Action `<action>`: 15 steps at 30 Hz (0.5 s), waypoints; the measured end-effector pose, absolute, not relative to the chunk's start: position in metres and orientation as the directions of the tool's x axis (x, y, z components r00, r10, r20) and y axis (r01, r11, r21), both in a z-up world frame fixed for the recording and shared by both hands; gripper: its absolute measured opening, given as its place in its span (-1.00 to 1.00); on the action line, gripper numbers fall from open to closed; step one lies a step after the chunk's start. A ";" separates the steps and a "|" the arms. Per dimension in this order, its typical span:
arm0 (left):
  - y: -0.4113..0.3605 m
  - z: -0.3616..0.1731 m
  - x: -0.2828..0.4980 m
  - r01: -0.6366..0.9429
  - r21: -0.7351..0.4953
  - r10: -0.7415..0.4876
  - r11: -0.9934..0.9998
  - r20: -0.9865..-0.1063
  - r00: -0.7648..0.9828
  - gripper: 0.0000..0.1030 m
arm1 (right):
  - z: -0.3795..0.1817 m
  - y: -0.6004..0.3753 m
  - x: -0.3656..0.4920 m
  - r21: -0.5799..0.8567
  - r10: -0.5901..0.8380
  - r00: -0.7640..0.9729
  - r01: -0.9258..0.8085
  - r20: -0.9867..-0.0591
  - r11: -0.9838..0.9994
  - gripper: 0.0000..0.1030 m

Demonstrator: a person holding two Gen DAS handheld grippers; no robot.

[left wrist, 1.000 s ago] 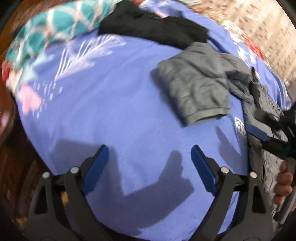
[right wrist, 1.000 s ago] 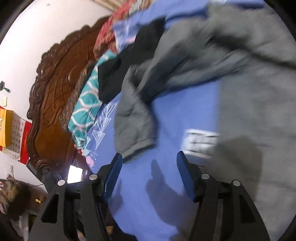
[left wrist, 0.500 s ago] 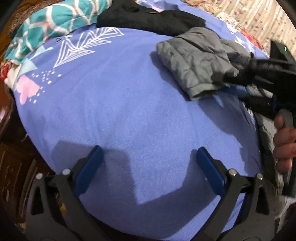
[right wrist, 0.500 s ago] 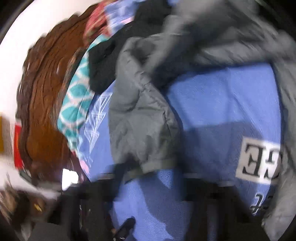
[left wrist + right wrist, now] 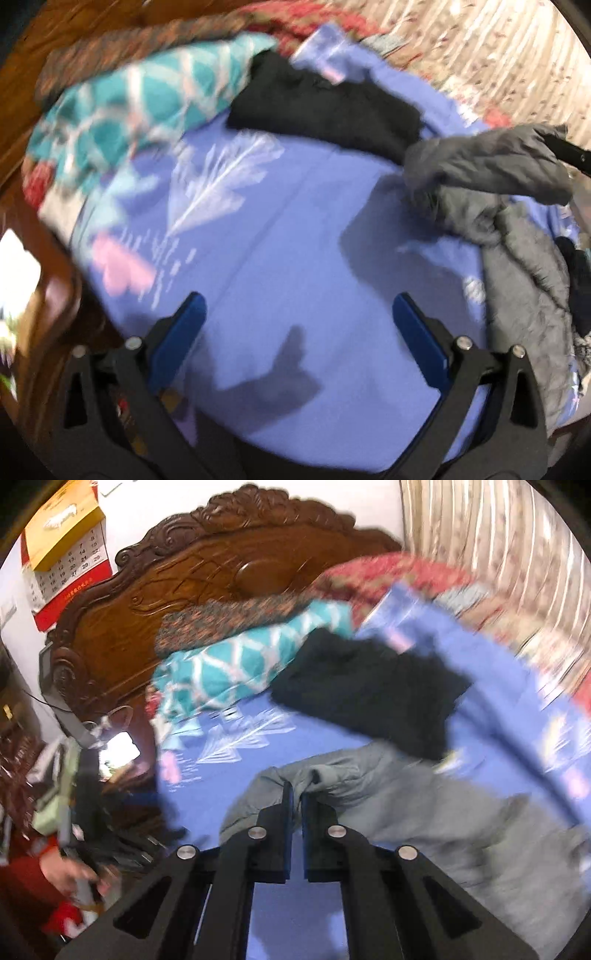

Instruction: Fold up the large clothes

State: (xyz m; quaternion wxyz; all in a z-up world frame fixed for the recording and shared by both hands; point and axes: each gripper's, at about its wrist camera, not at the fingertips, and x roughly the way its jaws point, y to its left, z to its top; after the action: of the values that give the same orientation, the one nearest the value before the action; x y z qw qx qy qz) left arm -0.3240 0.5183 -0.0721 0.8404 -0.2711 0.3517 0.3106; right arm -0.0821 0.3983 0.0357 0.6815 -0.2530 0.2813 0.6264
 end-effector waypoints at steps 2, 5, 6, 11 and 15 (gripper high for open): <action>0.521 -0.051 -0.301 -0.675 -0.252 0.319 0.694 -0.732 0.601 0.88 | 0.064 0.373 -0.050 -0.084 0.712 0.168 -0.985 -0.682 0.152 -0.44; 0.519 -0.019 -0.245 -0.591 -0.284 0.264 0.755 -0.694 0.670 0.88 | 0.088 0.327 0.004 -0.145 0.697 0.307 -0.948 -0.648 0.283 -0.44; 0.514 -0.011 -0.227 -0.564 -0.292 0.245 0.772 -0.683 0.689 0.88 | 0.092 0.310 0.020 -0.148 0.689 0.341 -0.934 -0.639 0.325 -0.44; 0.486 0.009 -0.115 -0.411 -0.284 0.131 0.866 -0.665 0.736 0.88 | 0.087 0.219 0.111 -0.108 0.617 0.478 -0.836 -0.625 0.538 -0.44; 0.472 -0.004 -0.033 -0.344 -0.341 0.014 0.875 -0.692 0.722 0.88 | 0.055 0.159 0.170 -0.043 0.551 0.516 -0.754 -0.655 0.655 -0.44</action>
State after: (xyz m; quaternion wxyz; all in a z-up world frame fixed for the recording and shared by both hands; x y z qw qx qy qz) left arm -0.0332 0.4719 -0.0043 0.8991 -0.2294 0.3593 0.0997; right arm 0.1701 0.1587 0.0552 0.8552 -0.1637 0.3100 0.3817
